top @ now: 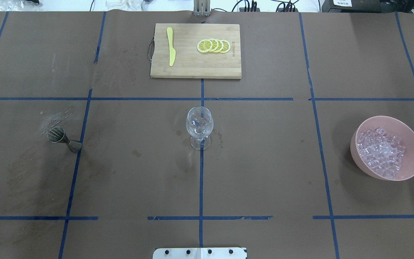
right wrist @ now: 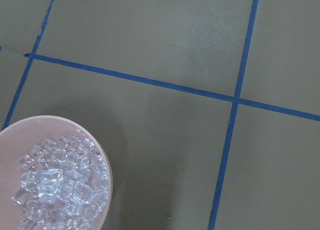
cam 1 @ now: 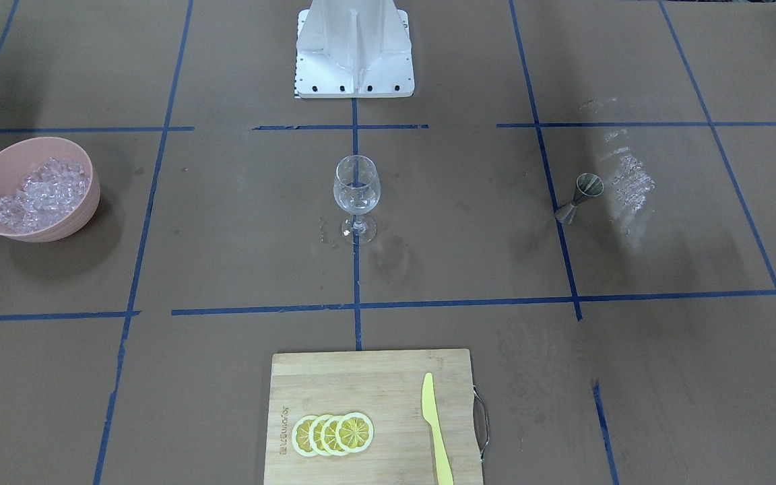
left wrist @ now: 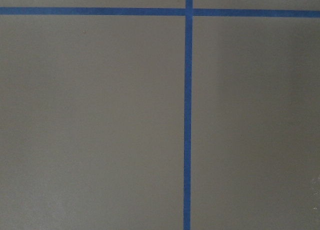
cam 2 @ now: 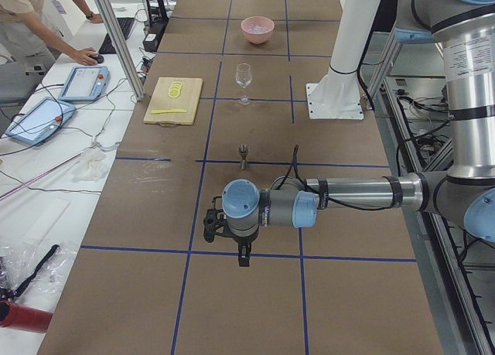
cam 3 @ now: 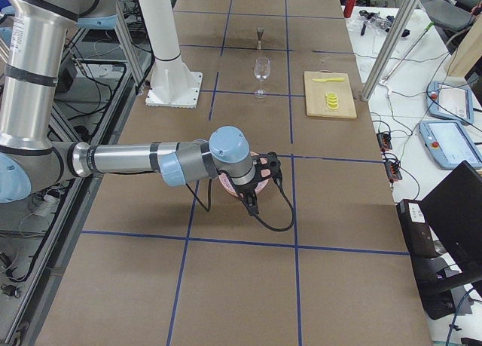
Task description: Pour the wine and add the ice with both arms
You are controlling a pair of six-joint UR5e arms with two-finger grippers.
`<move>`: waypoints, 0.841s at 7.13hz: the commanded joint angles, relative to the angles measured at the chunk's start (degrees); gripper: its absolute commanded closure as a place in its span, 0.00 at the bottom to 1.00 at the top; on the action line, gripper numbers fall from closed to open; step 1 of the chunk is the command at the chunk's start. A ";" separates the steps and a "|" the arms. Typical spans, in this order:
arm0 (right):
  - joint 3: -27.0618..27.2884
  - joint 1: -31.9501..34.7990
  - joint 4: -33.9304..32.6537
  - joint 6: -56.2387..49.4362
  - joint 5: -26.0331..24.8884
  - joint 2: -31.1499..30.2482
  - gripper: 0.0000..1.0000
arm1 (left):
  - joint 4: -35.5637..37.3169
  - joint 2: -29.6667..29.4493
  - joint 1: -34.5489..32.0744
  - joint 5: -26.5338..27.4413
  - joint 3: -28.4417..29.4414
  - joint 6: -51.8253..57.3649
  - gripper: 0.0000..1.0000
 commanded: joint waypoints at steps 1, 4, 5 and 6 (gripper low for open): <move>4.16 -7.78 0.18 11.69 -1.33 0.07 0.00 | -2.15 -0.17 0.08 0.24 -0.64 0.04 0.00; 4.53 -28.31 21.80 43.99 -17.16 -3.51 0.01 | -2.24 -1.74 0.08 0.24 -0.47 -0.05 0.00; 4.44 -35.18 25.20 51.94 -24.03 -3.45 0.01 | -2.24 -1.84 0.17 0.24 -0.38 -0.05 0.00; 4.09 -38.82 25.75 53.15 -28.54 -3.36 0.07 | -2.24 -2.36 0.17 0.33 -0.29 -0.05 0.00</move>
